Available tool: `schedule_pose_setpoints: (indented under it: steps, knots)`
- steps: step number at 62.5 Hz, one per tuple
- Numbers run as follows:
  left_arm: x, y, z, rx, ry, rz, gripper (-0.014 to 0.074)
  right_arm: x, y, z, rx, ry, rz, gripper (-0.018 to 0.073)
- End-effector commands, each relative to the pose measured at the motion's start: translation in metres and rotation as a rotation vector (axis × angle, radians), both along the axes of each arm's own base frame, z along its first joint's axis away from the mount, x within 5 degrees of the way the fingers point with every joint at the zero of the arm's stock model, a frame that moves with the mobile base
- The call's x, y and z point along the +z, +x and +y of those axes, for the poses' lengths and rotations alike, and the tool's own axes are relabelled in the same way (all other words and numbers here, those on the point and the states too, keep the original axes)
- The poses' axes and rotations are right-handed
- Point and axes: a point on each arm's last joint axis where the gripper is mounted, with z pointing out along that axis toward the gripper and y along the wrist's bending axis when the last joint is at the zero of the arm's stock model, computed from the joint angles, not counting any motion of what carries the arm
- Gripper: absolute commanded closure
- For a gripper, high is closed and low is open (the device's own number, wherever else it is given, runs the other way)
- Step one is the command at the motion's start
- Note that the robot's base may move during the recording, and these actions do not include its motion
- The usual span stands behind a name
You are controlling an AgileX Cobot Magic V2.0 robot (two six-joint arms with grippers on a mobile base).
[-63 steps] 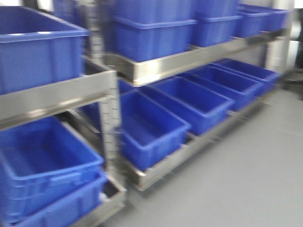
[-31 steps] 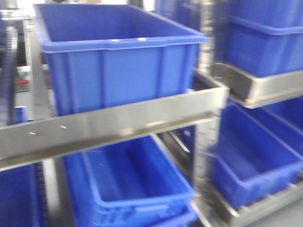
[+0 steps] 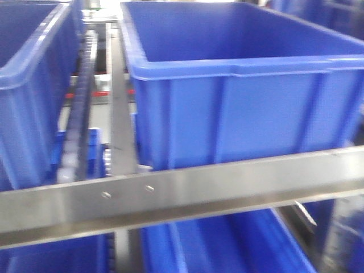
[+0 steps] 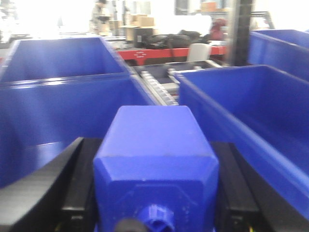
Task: Pick and sort blue part to right shelf
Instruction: 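Turn and approach the rack, stopping between two blue bins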
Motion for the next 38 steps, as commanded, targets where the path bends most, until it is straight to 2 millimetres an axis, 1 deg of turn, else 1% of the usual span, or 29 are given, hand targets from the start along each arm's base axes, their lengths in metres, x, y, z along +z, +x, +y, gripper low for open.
schedule_pose_setpoints:
  steps: [1,38]
  knots:
    - [0.0170,-0.0008,0.0003,0.001,-0.017,-0.104,0.0211,0.0184,-0.0025,-0.0006,-0.010,-0.009,-0.114,0.0203]
    - [0.0170,-0.0008,0.0003,0.001,-0.017,-0.104,0.0211,0.0184,-0.0025,-0.0006,-0.010,-0.009,-0.114,0.0203]
